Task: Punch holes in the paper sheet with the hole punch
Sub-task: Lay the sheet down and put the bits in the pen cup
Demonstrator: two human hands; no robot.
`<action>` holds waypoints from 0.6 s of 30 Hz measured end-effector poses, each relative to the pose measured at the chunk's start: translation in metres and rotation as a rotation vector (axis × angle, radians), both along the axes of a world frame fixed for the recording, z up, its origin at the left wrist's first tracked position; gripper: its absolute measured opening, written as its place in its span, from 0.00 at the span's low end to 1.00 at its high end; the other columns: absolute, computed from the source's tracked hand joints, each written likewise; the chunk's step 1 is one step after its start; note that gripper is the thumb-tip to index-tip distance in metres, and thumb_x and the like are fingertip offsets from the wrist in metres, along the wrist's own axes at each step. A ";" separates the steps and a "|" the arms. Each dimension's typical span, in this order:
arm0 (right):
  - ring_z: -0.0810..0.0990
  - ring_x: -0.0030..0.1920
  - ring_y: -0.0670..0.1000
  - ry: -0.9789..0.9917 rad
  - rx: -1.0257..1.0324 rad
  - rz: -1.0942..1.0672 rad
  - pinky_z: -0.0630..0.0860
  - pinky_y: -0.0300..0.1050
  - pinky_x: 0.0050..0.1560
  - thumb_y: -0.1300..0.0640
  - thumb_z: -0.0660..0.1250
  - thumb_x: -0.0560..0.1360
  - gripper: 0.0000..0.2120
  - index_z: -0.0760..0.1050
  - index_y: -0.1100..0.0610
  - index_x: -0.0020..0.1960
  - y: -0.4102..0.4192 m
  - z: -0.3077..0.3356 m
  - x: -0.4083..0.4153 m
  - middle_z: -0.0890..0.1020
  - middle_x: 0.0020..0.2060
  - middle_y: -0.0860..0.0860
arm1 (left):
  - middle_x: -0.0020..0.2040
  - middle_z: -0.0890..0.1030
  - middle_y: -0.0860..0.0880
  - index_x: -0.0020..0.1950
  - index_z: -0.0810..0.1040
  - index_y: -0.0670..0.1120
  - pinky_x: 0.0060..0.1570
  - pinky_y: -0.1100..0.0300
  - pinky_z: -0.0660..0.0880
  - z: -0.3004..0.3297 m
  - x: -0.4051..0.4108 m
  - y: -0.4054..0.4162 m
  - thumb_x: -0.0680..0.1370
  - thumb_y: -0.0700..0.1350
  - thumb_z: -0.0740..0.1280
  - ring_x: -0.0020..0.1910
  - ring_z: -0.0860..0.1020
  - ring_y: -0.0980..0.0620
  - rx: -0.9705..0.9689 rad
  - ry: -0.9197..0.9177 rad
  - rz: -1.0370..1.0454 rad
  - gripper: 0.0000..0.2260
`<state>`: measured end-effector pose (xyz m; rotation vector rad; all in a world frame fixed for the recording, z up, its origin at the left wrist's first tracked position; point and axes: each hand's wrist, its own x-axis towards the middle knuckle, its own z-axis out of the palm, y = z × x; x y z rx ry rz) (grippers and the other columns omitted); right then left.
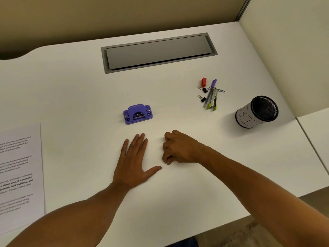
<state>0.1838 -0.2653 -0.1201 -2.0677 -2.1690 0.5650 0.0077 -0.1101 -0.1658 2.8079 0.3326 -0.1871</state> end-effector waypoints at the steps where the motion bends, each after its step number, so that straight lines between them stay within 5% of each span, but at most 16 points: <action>1: 0.73 0.47 0.52 -0.022 0.012 0.013 0.61 0.45 0.42 0.48 0.72 0.74 0.03 0.84 0.45 0.45 0.000 -0.001 -0.001 0.82 0.38 0.44 | 0.82 0.52 0.48 0.80 0.54 0.45 0.79 0.45 0.48 0.000 0.000 0.000 0.72 0.77 0.53 0.81 0.48 0.50 0.001 0.000 0.000 0.48; 9: 0.72 0.50 0.52 -0.071 0.083 -0.138 0.67 0.46 0.46 0.56 0.70 0.75 0.02 0.80 0.49 0.46 -0.022 -0.017 -0.016 0.79 0.44 0.46 | 0.82 0.52 0.48 0.80 0.54 0.45 0.78 0.43 0.51 0.003 0.000 0.000 0.72 0.77 0.50 0.81 0.49 0.50 0.010 0.011 -0.004 0.48; 11: 0.70 0.48 0.52 0.027 0.132 -0.370 0.66 0.45 0.47 0.60 0.68 0.75 0.05 0.79 0.50 0.45 -0.033 -0.022 -0.023 0.78 0.43 0.44 | 0.82 0.52 0.48 0.80 0.55 0.44 0.78 0.44 0.51 0.004 -0.001 0.000 0.72 0.76 0.51 0.81 0.49 0.50 0.007 0.000 -0.006 0.47; 15: 0.73 0.50 0.49 0.574 0.331 -1.157 0.68 0.34 0.52 0.66 0.63 0.79 0.10 0.77 0.52 0.47 -0.053 -0.007 -0.034 0.77 0.44 0.38 | 0.82 0.51 0.48 0.80 0.54 0.44 0.78 0.45 0.50 0.006 -0.001 -0.001 0.73 0.76 0.52 0.81 0.48 0.51 0.008 -0.004 -0.001 0.47; 18: 0.74 0.51 0.46 0.565 0.513 -1.427 0.69 0.38 0.51 0.62 0.64 0.80 0.06 0.77 0.52 0.49 -0.066 0.012 -0.031 0.77 0.49 0.41 | 0.82 0.51 0.49 0.80 0.54 0.44 0.78 0.45 0.50 0.007 -0.002 -0.001 0.73 0.76 0.52 0.81 0.47 0.52 0.006 0.001 -0.007 0.46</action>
